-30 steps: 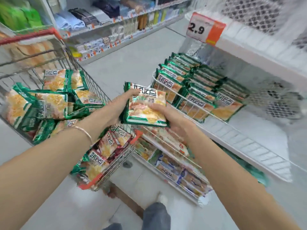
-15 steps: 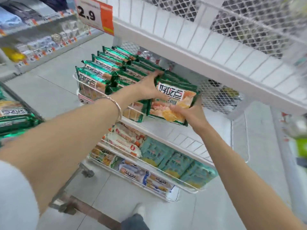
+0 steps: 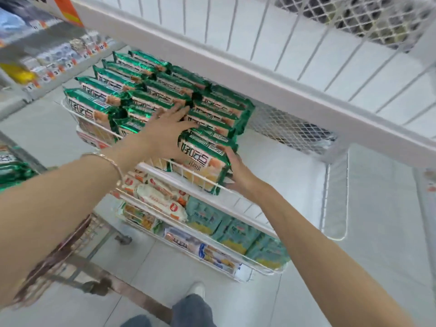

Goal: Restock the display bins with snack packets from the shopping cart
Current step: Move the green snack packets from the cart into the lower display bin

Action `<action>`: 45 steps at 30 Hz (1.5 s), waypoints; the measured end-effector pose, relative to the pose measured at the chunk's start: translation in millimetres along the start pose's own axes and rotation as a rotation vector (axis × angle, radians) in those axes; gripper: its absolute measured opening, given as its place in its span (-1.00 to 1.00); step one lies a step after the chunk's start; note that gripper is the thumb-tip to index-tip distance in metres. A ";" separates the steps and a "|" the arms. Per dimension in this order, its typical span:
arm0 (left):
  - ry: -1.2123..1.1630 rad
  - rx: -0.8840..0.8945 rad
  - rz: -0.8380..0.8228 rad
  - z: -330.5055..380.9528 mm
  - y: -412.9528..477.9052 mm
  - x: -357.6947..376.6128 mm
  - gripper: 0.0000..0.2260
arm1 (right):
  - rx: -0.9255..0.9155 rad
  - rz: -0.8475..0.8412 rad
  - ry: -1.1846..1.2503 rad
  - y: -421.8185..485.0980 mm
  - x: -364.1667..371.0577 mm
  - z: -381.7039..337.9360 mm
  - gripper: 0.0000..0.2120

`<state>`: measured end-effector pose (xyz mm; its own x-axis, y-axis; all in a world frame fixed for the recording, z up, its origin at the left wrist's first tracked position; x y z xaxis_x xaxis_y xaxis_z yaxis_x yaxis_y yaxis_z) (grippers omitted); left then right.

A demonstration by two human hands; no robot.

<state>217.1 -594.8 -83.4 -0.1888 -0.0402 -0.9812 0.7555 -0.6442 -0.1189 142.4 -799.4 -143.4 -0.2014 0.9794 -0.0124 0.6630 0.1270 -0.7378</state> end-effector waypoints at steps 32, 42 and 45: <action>0.127 -0.260 0.224 -88.7 -157.7 31.5 -0.29 | -1.197 0.515 -1.307 -13.5 95.9 -92.1 -0.45; -0.021 -0.810 0.098 -173.2 -392.5 87.7 -0.47 | -1.212 0.191 -1.490 32.9 336.8 -68.4 -0.37; -0.039 -0.888 0.061 -189.1 -450.9 99.9 -0.49 | -1.125 0.108 -1.500 48.4 396.7 -52.5 -0.38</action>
<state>-23.8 -163.9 -156.5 -0.1415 -0.0917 -0.9857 0.9695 0.1887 -0.1567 132.4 -396.4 -148.6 -0.1006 0.1354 -0.9857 0.6906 0.7226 0.0288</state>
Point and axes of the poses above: each hand's wrist, its own y-axis towards the middle knuckle, its own x-axis out of the palm, z = x × y, the point moved 3 cm from there along y, towards the middle knuckle, and after that the axes turned 12 degrees about x, right-handed, at the moved point
